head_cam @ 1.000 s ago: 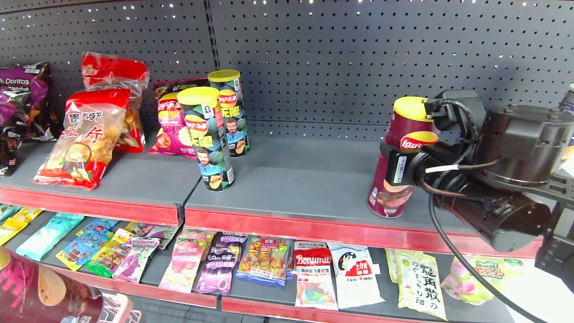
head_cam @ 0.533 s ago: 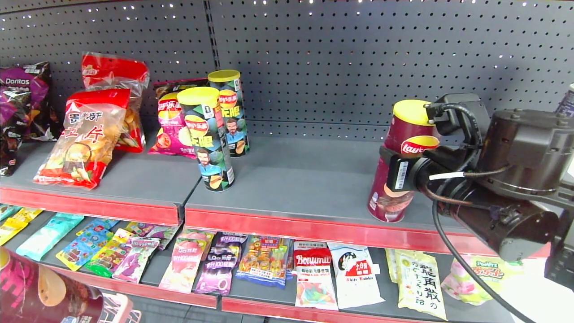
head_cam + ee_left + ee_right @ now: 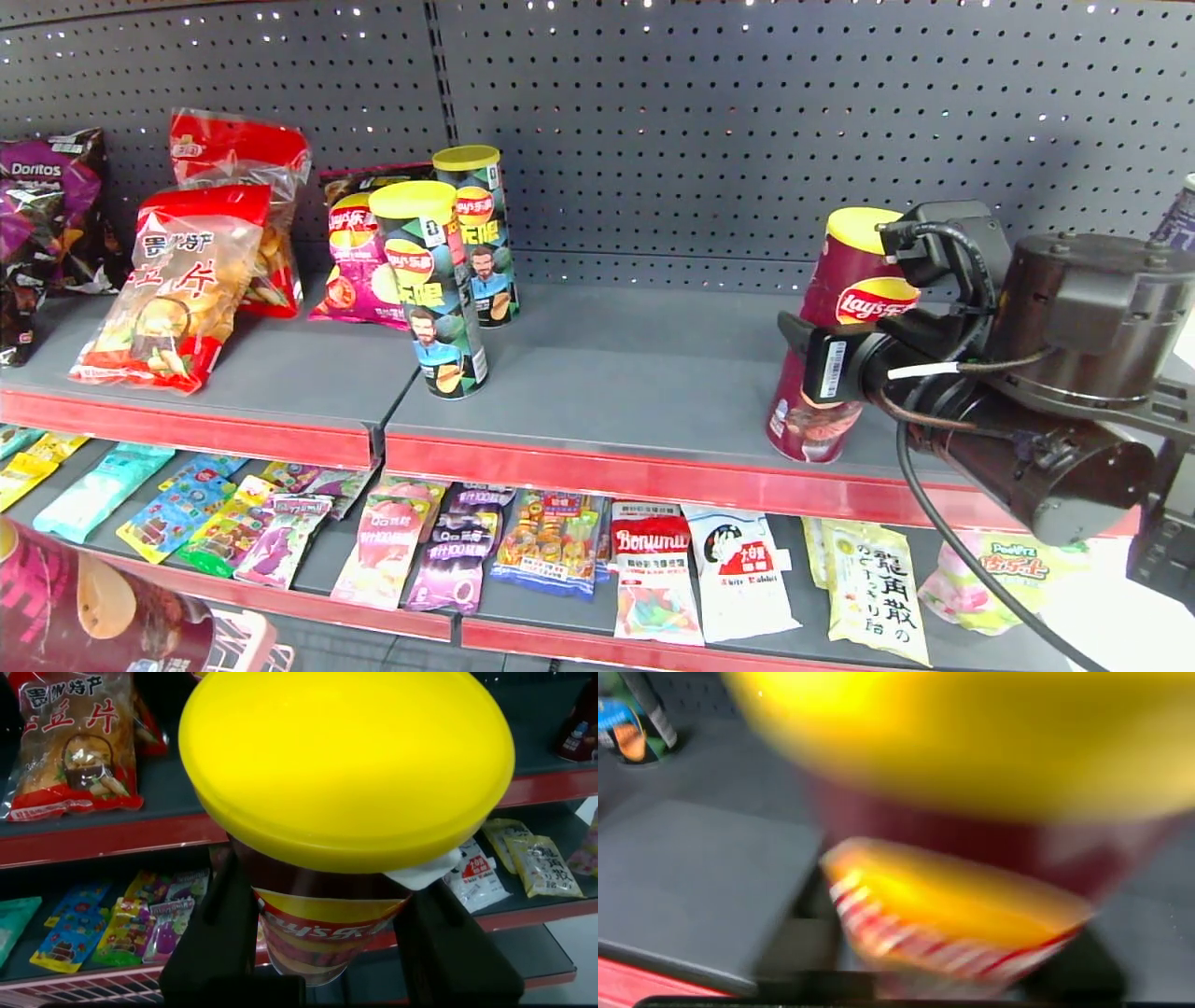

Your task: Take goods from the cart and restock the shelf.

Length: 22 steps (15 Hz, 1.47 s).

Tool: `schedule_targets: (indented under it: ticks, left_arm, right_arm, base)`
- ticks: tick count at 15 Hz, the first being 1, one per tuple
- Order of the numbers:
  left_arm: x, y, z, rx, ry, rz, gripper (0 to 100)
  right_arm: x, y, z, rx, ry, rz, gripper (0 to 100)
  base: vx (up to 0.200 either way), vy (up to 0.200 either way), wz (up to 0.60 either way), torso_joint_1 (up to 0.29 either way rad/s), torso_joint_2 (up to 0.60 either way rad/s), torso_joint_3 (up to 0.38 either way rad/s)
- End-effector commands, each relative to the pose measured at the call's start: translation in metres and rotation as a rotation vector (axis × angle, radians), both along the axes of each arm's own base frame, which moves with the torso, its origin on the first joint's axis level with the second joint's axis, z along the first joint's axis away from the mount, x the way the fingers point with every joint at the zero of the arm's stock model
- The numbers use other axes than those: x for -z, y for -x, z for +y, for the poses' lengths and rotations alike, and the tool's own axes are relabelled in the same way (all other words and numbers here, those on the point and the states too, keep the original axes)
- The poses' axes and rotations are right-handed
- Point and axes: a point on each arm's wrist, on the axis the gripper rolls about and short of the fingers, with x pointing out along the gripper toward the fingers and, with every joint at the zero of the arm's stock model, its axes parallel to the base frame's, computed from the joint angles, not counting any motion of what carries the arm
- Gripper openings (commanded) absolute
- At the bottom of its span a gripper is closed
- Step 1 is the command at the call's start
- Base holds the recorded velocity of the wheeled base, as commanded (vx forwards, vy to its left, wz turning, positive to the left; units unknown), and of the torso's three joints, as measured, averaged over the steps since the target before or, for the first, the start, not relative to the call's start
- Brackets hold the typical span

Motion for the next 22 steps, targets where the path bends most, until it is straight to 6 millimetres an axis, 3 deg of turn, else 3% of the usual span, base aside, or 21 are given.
schedule_targets:
  ticks: [1,5,7,12,15,17,20,22]
  left_arm:
    - [0.000,0.000,0.000,0.000,0.000,0.000,0]
    - [0.000,0.000,0.000,0.000,0.001,0.002,0]
    - [0.000,-0.001,0.000,0.000,0.001,0.004,0]
    - [-0.001,-0.008,0.000,0.006,0.000,0.033,0]
    - [-0.001,-0.009,0.000,0.006,0.000,0.037,0]
    - [-0.001,-0.010,0.000,0.008,0.001,0.042,0]
    - [-0.001,-0.013,-0.001,0.039,-0.016,0.050,0]
    - [-0.002,-0.016,-0.001,0.057,-0.019,0.061,0]
  right_arm:
    - [0.000,0.000,0.001,-0.001,-0.002,-0.002,100]
    - [0.000,0.005,-0.001,-0.008,0.000,-0.001,100]
    - [-0.003,0.017,-0.007,-0.020,-0.004,-0.011,100]
    - [-0.003,0.058,-0.030,-0.063,-0.009,-0.030,100]
    - [0.008,0.089,-0.047,-0.130,0.009,-0.027,100]
    - [0.014,0.107,-0.065,-0.173,0.012,-0.041,100]
    - [0.022,0.139,-0.128,-0.202,0.103,-0.084,100]
    - [0.024,0.161,-0.152,-0.110,0.124,-0.040,100]
  base:
    - [0.000,0.000,0.00,0.000,0.00,0.000]
    - [0.000,0.000,0.00,0.000,0.00,0.000]
    - [0.000,0.000,0.00,0.000,0.00,0.000]
    - [0.000,0.000,0.00,0.000,0.00,0.000]
    - [0.000,0.000,0.00,0.000,0.00,0.000]
    - [0.000,0.000,0.00,0.000,0.00,0.000]
    - [0.000,0.000,0.00,0.000,0.00,0.000]
    - [0.000,0.000,0.00,0.000,0.00,0.000]
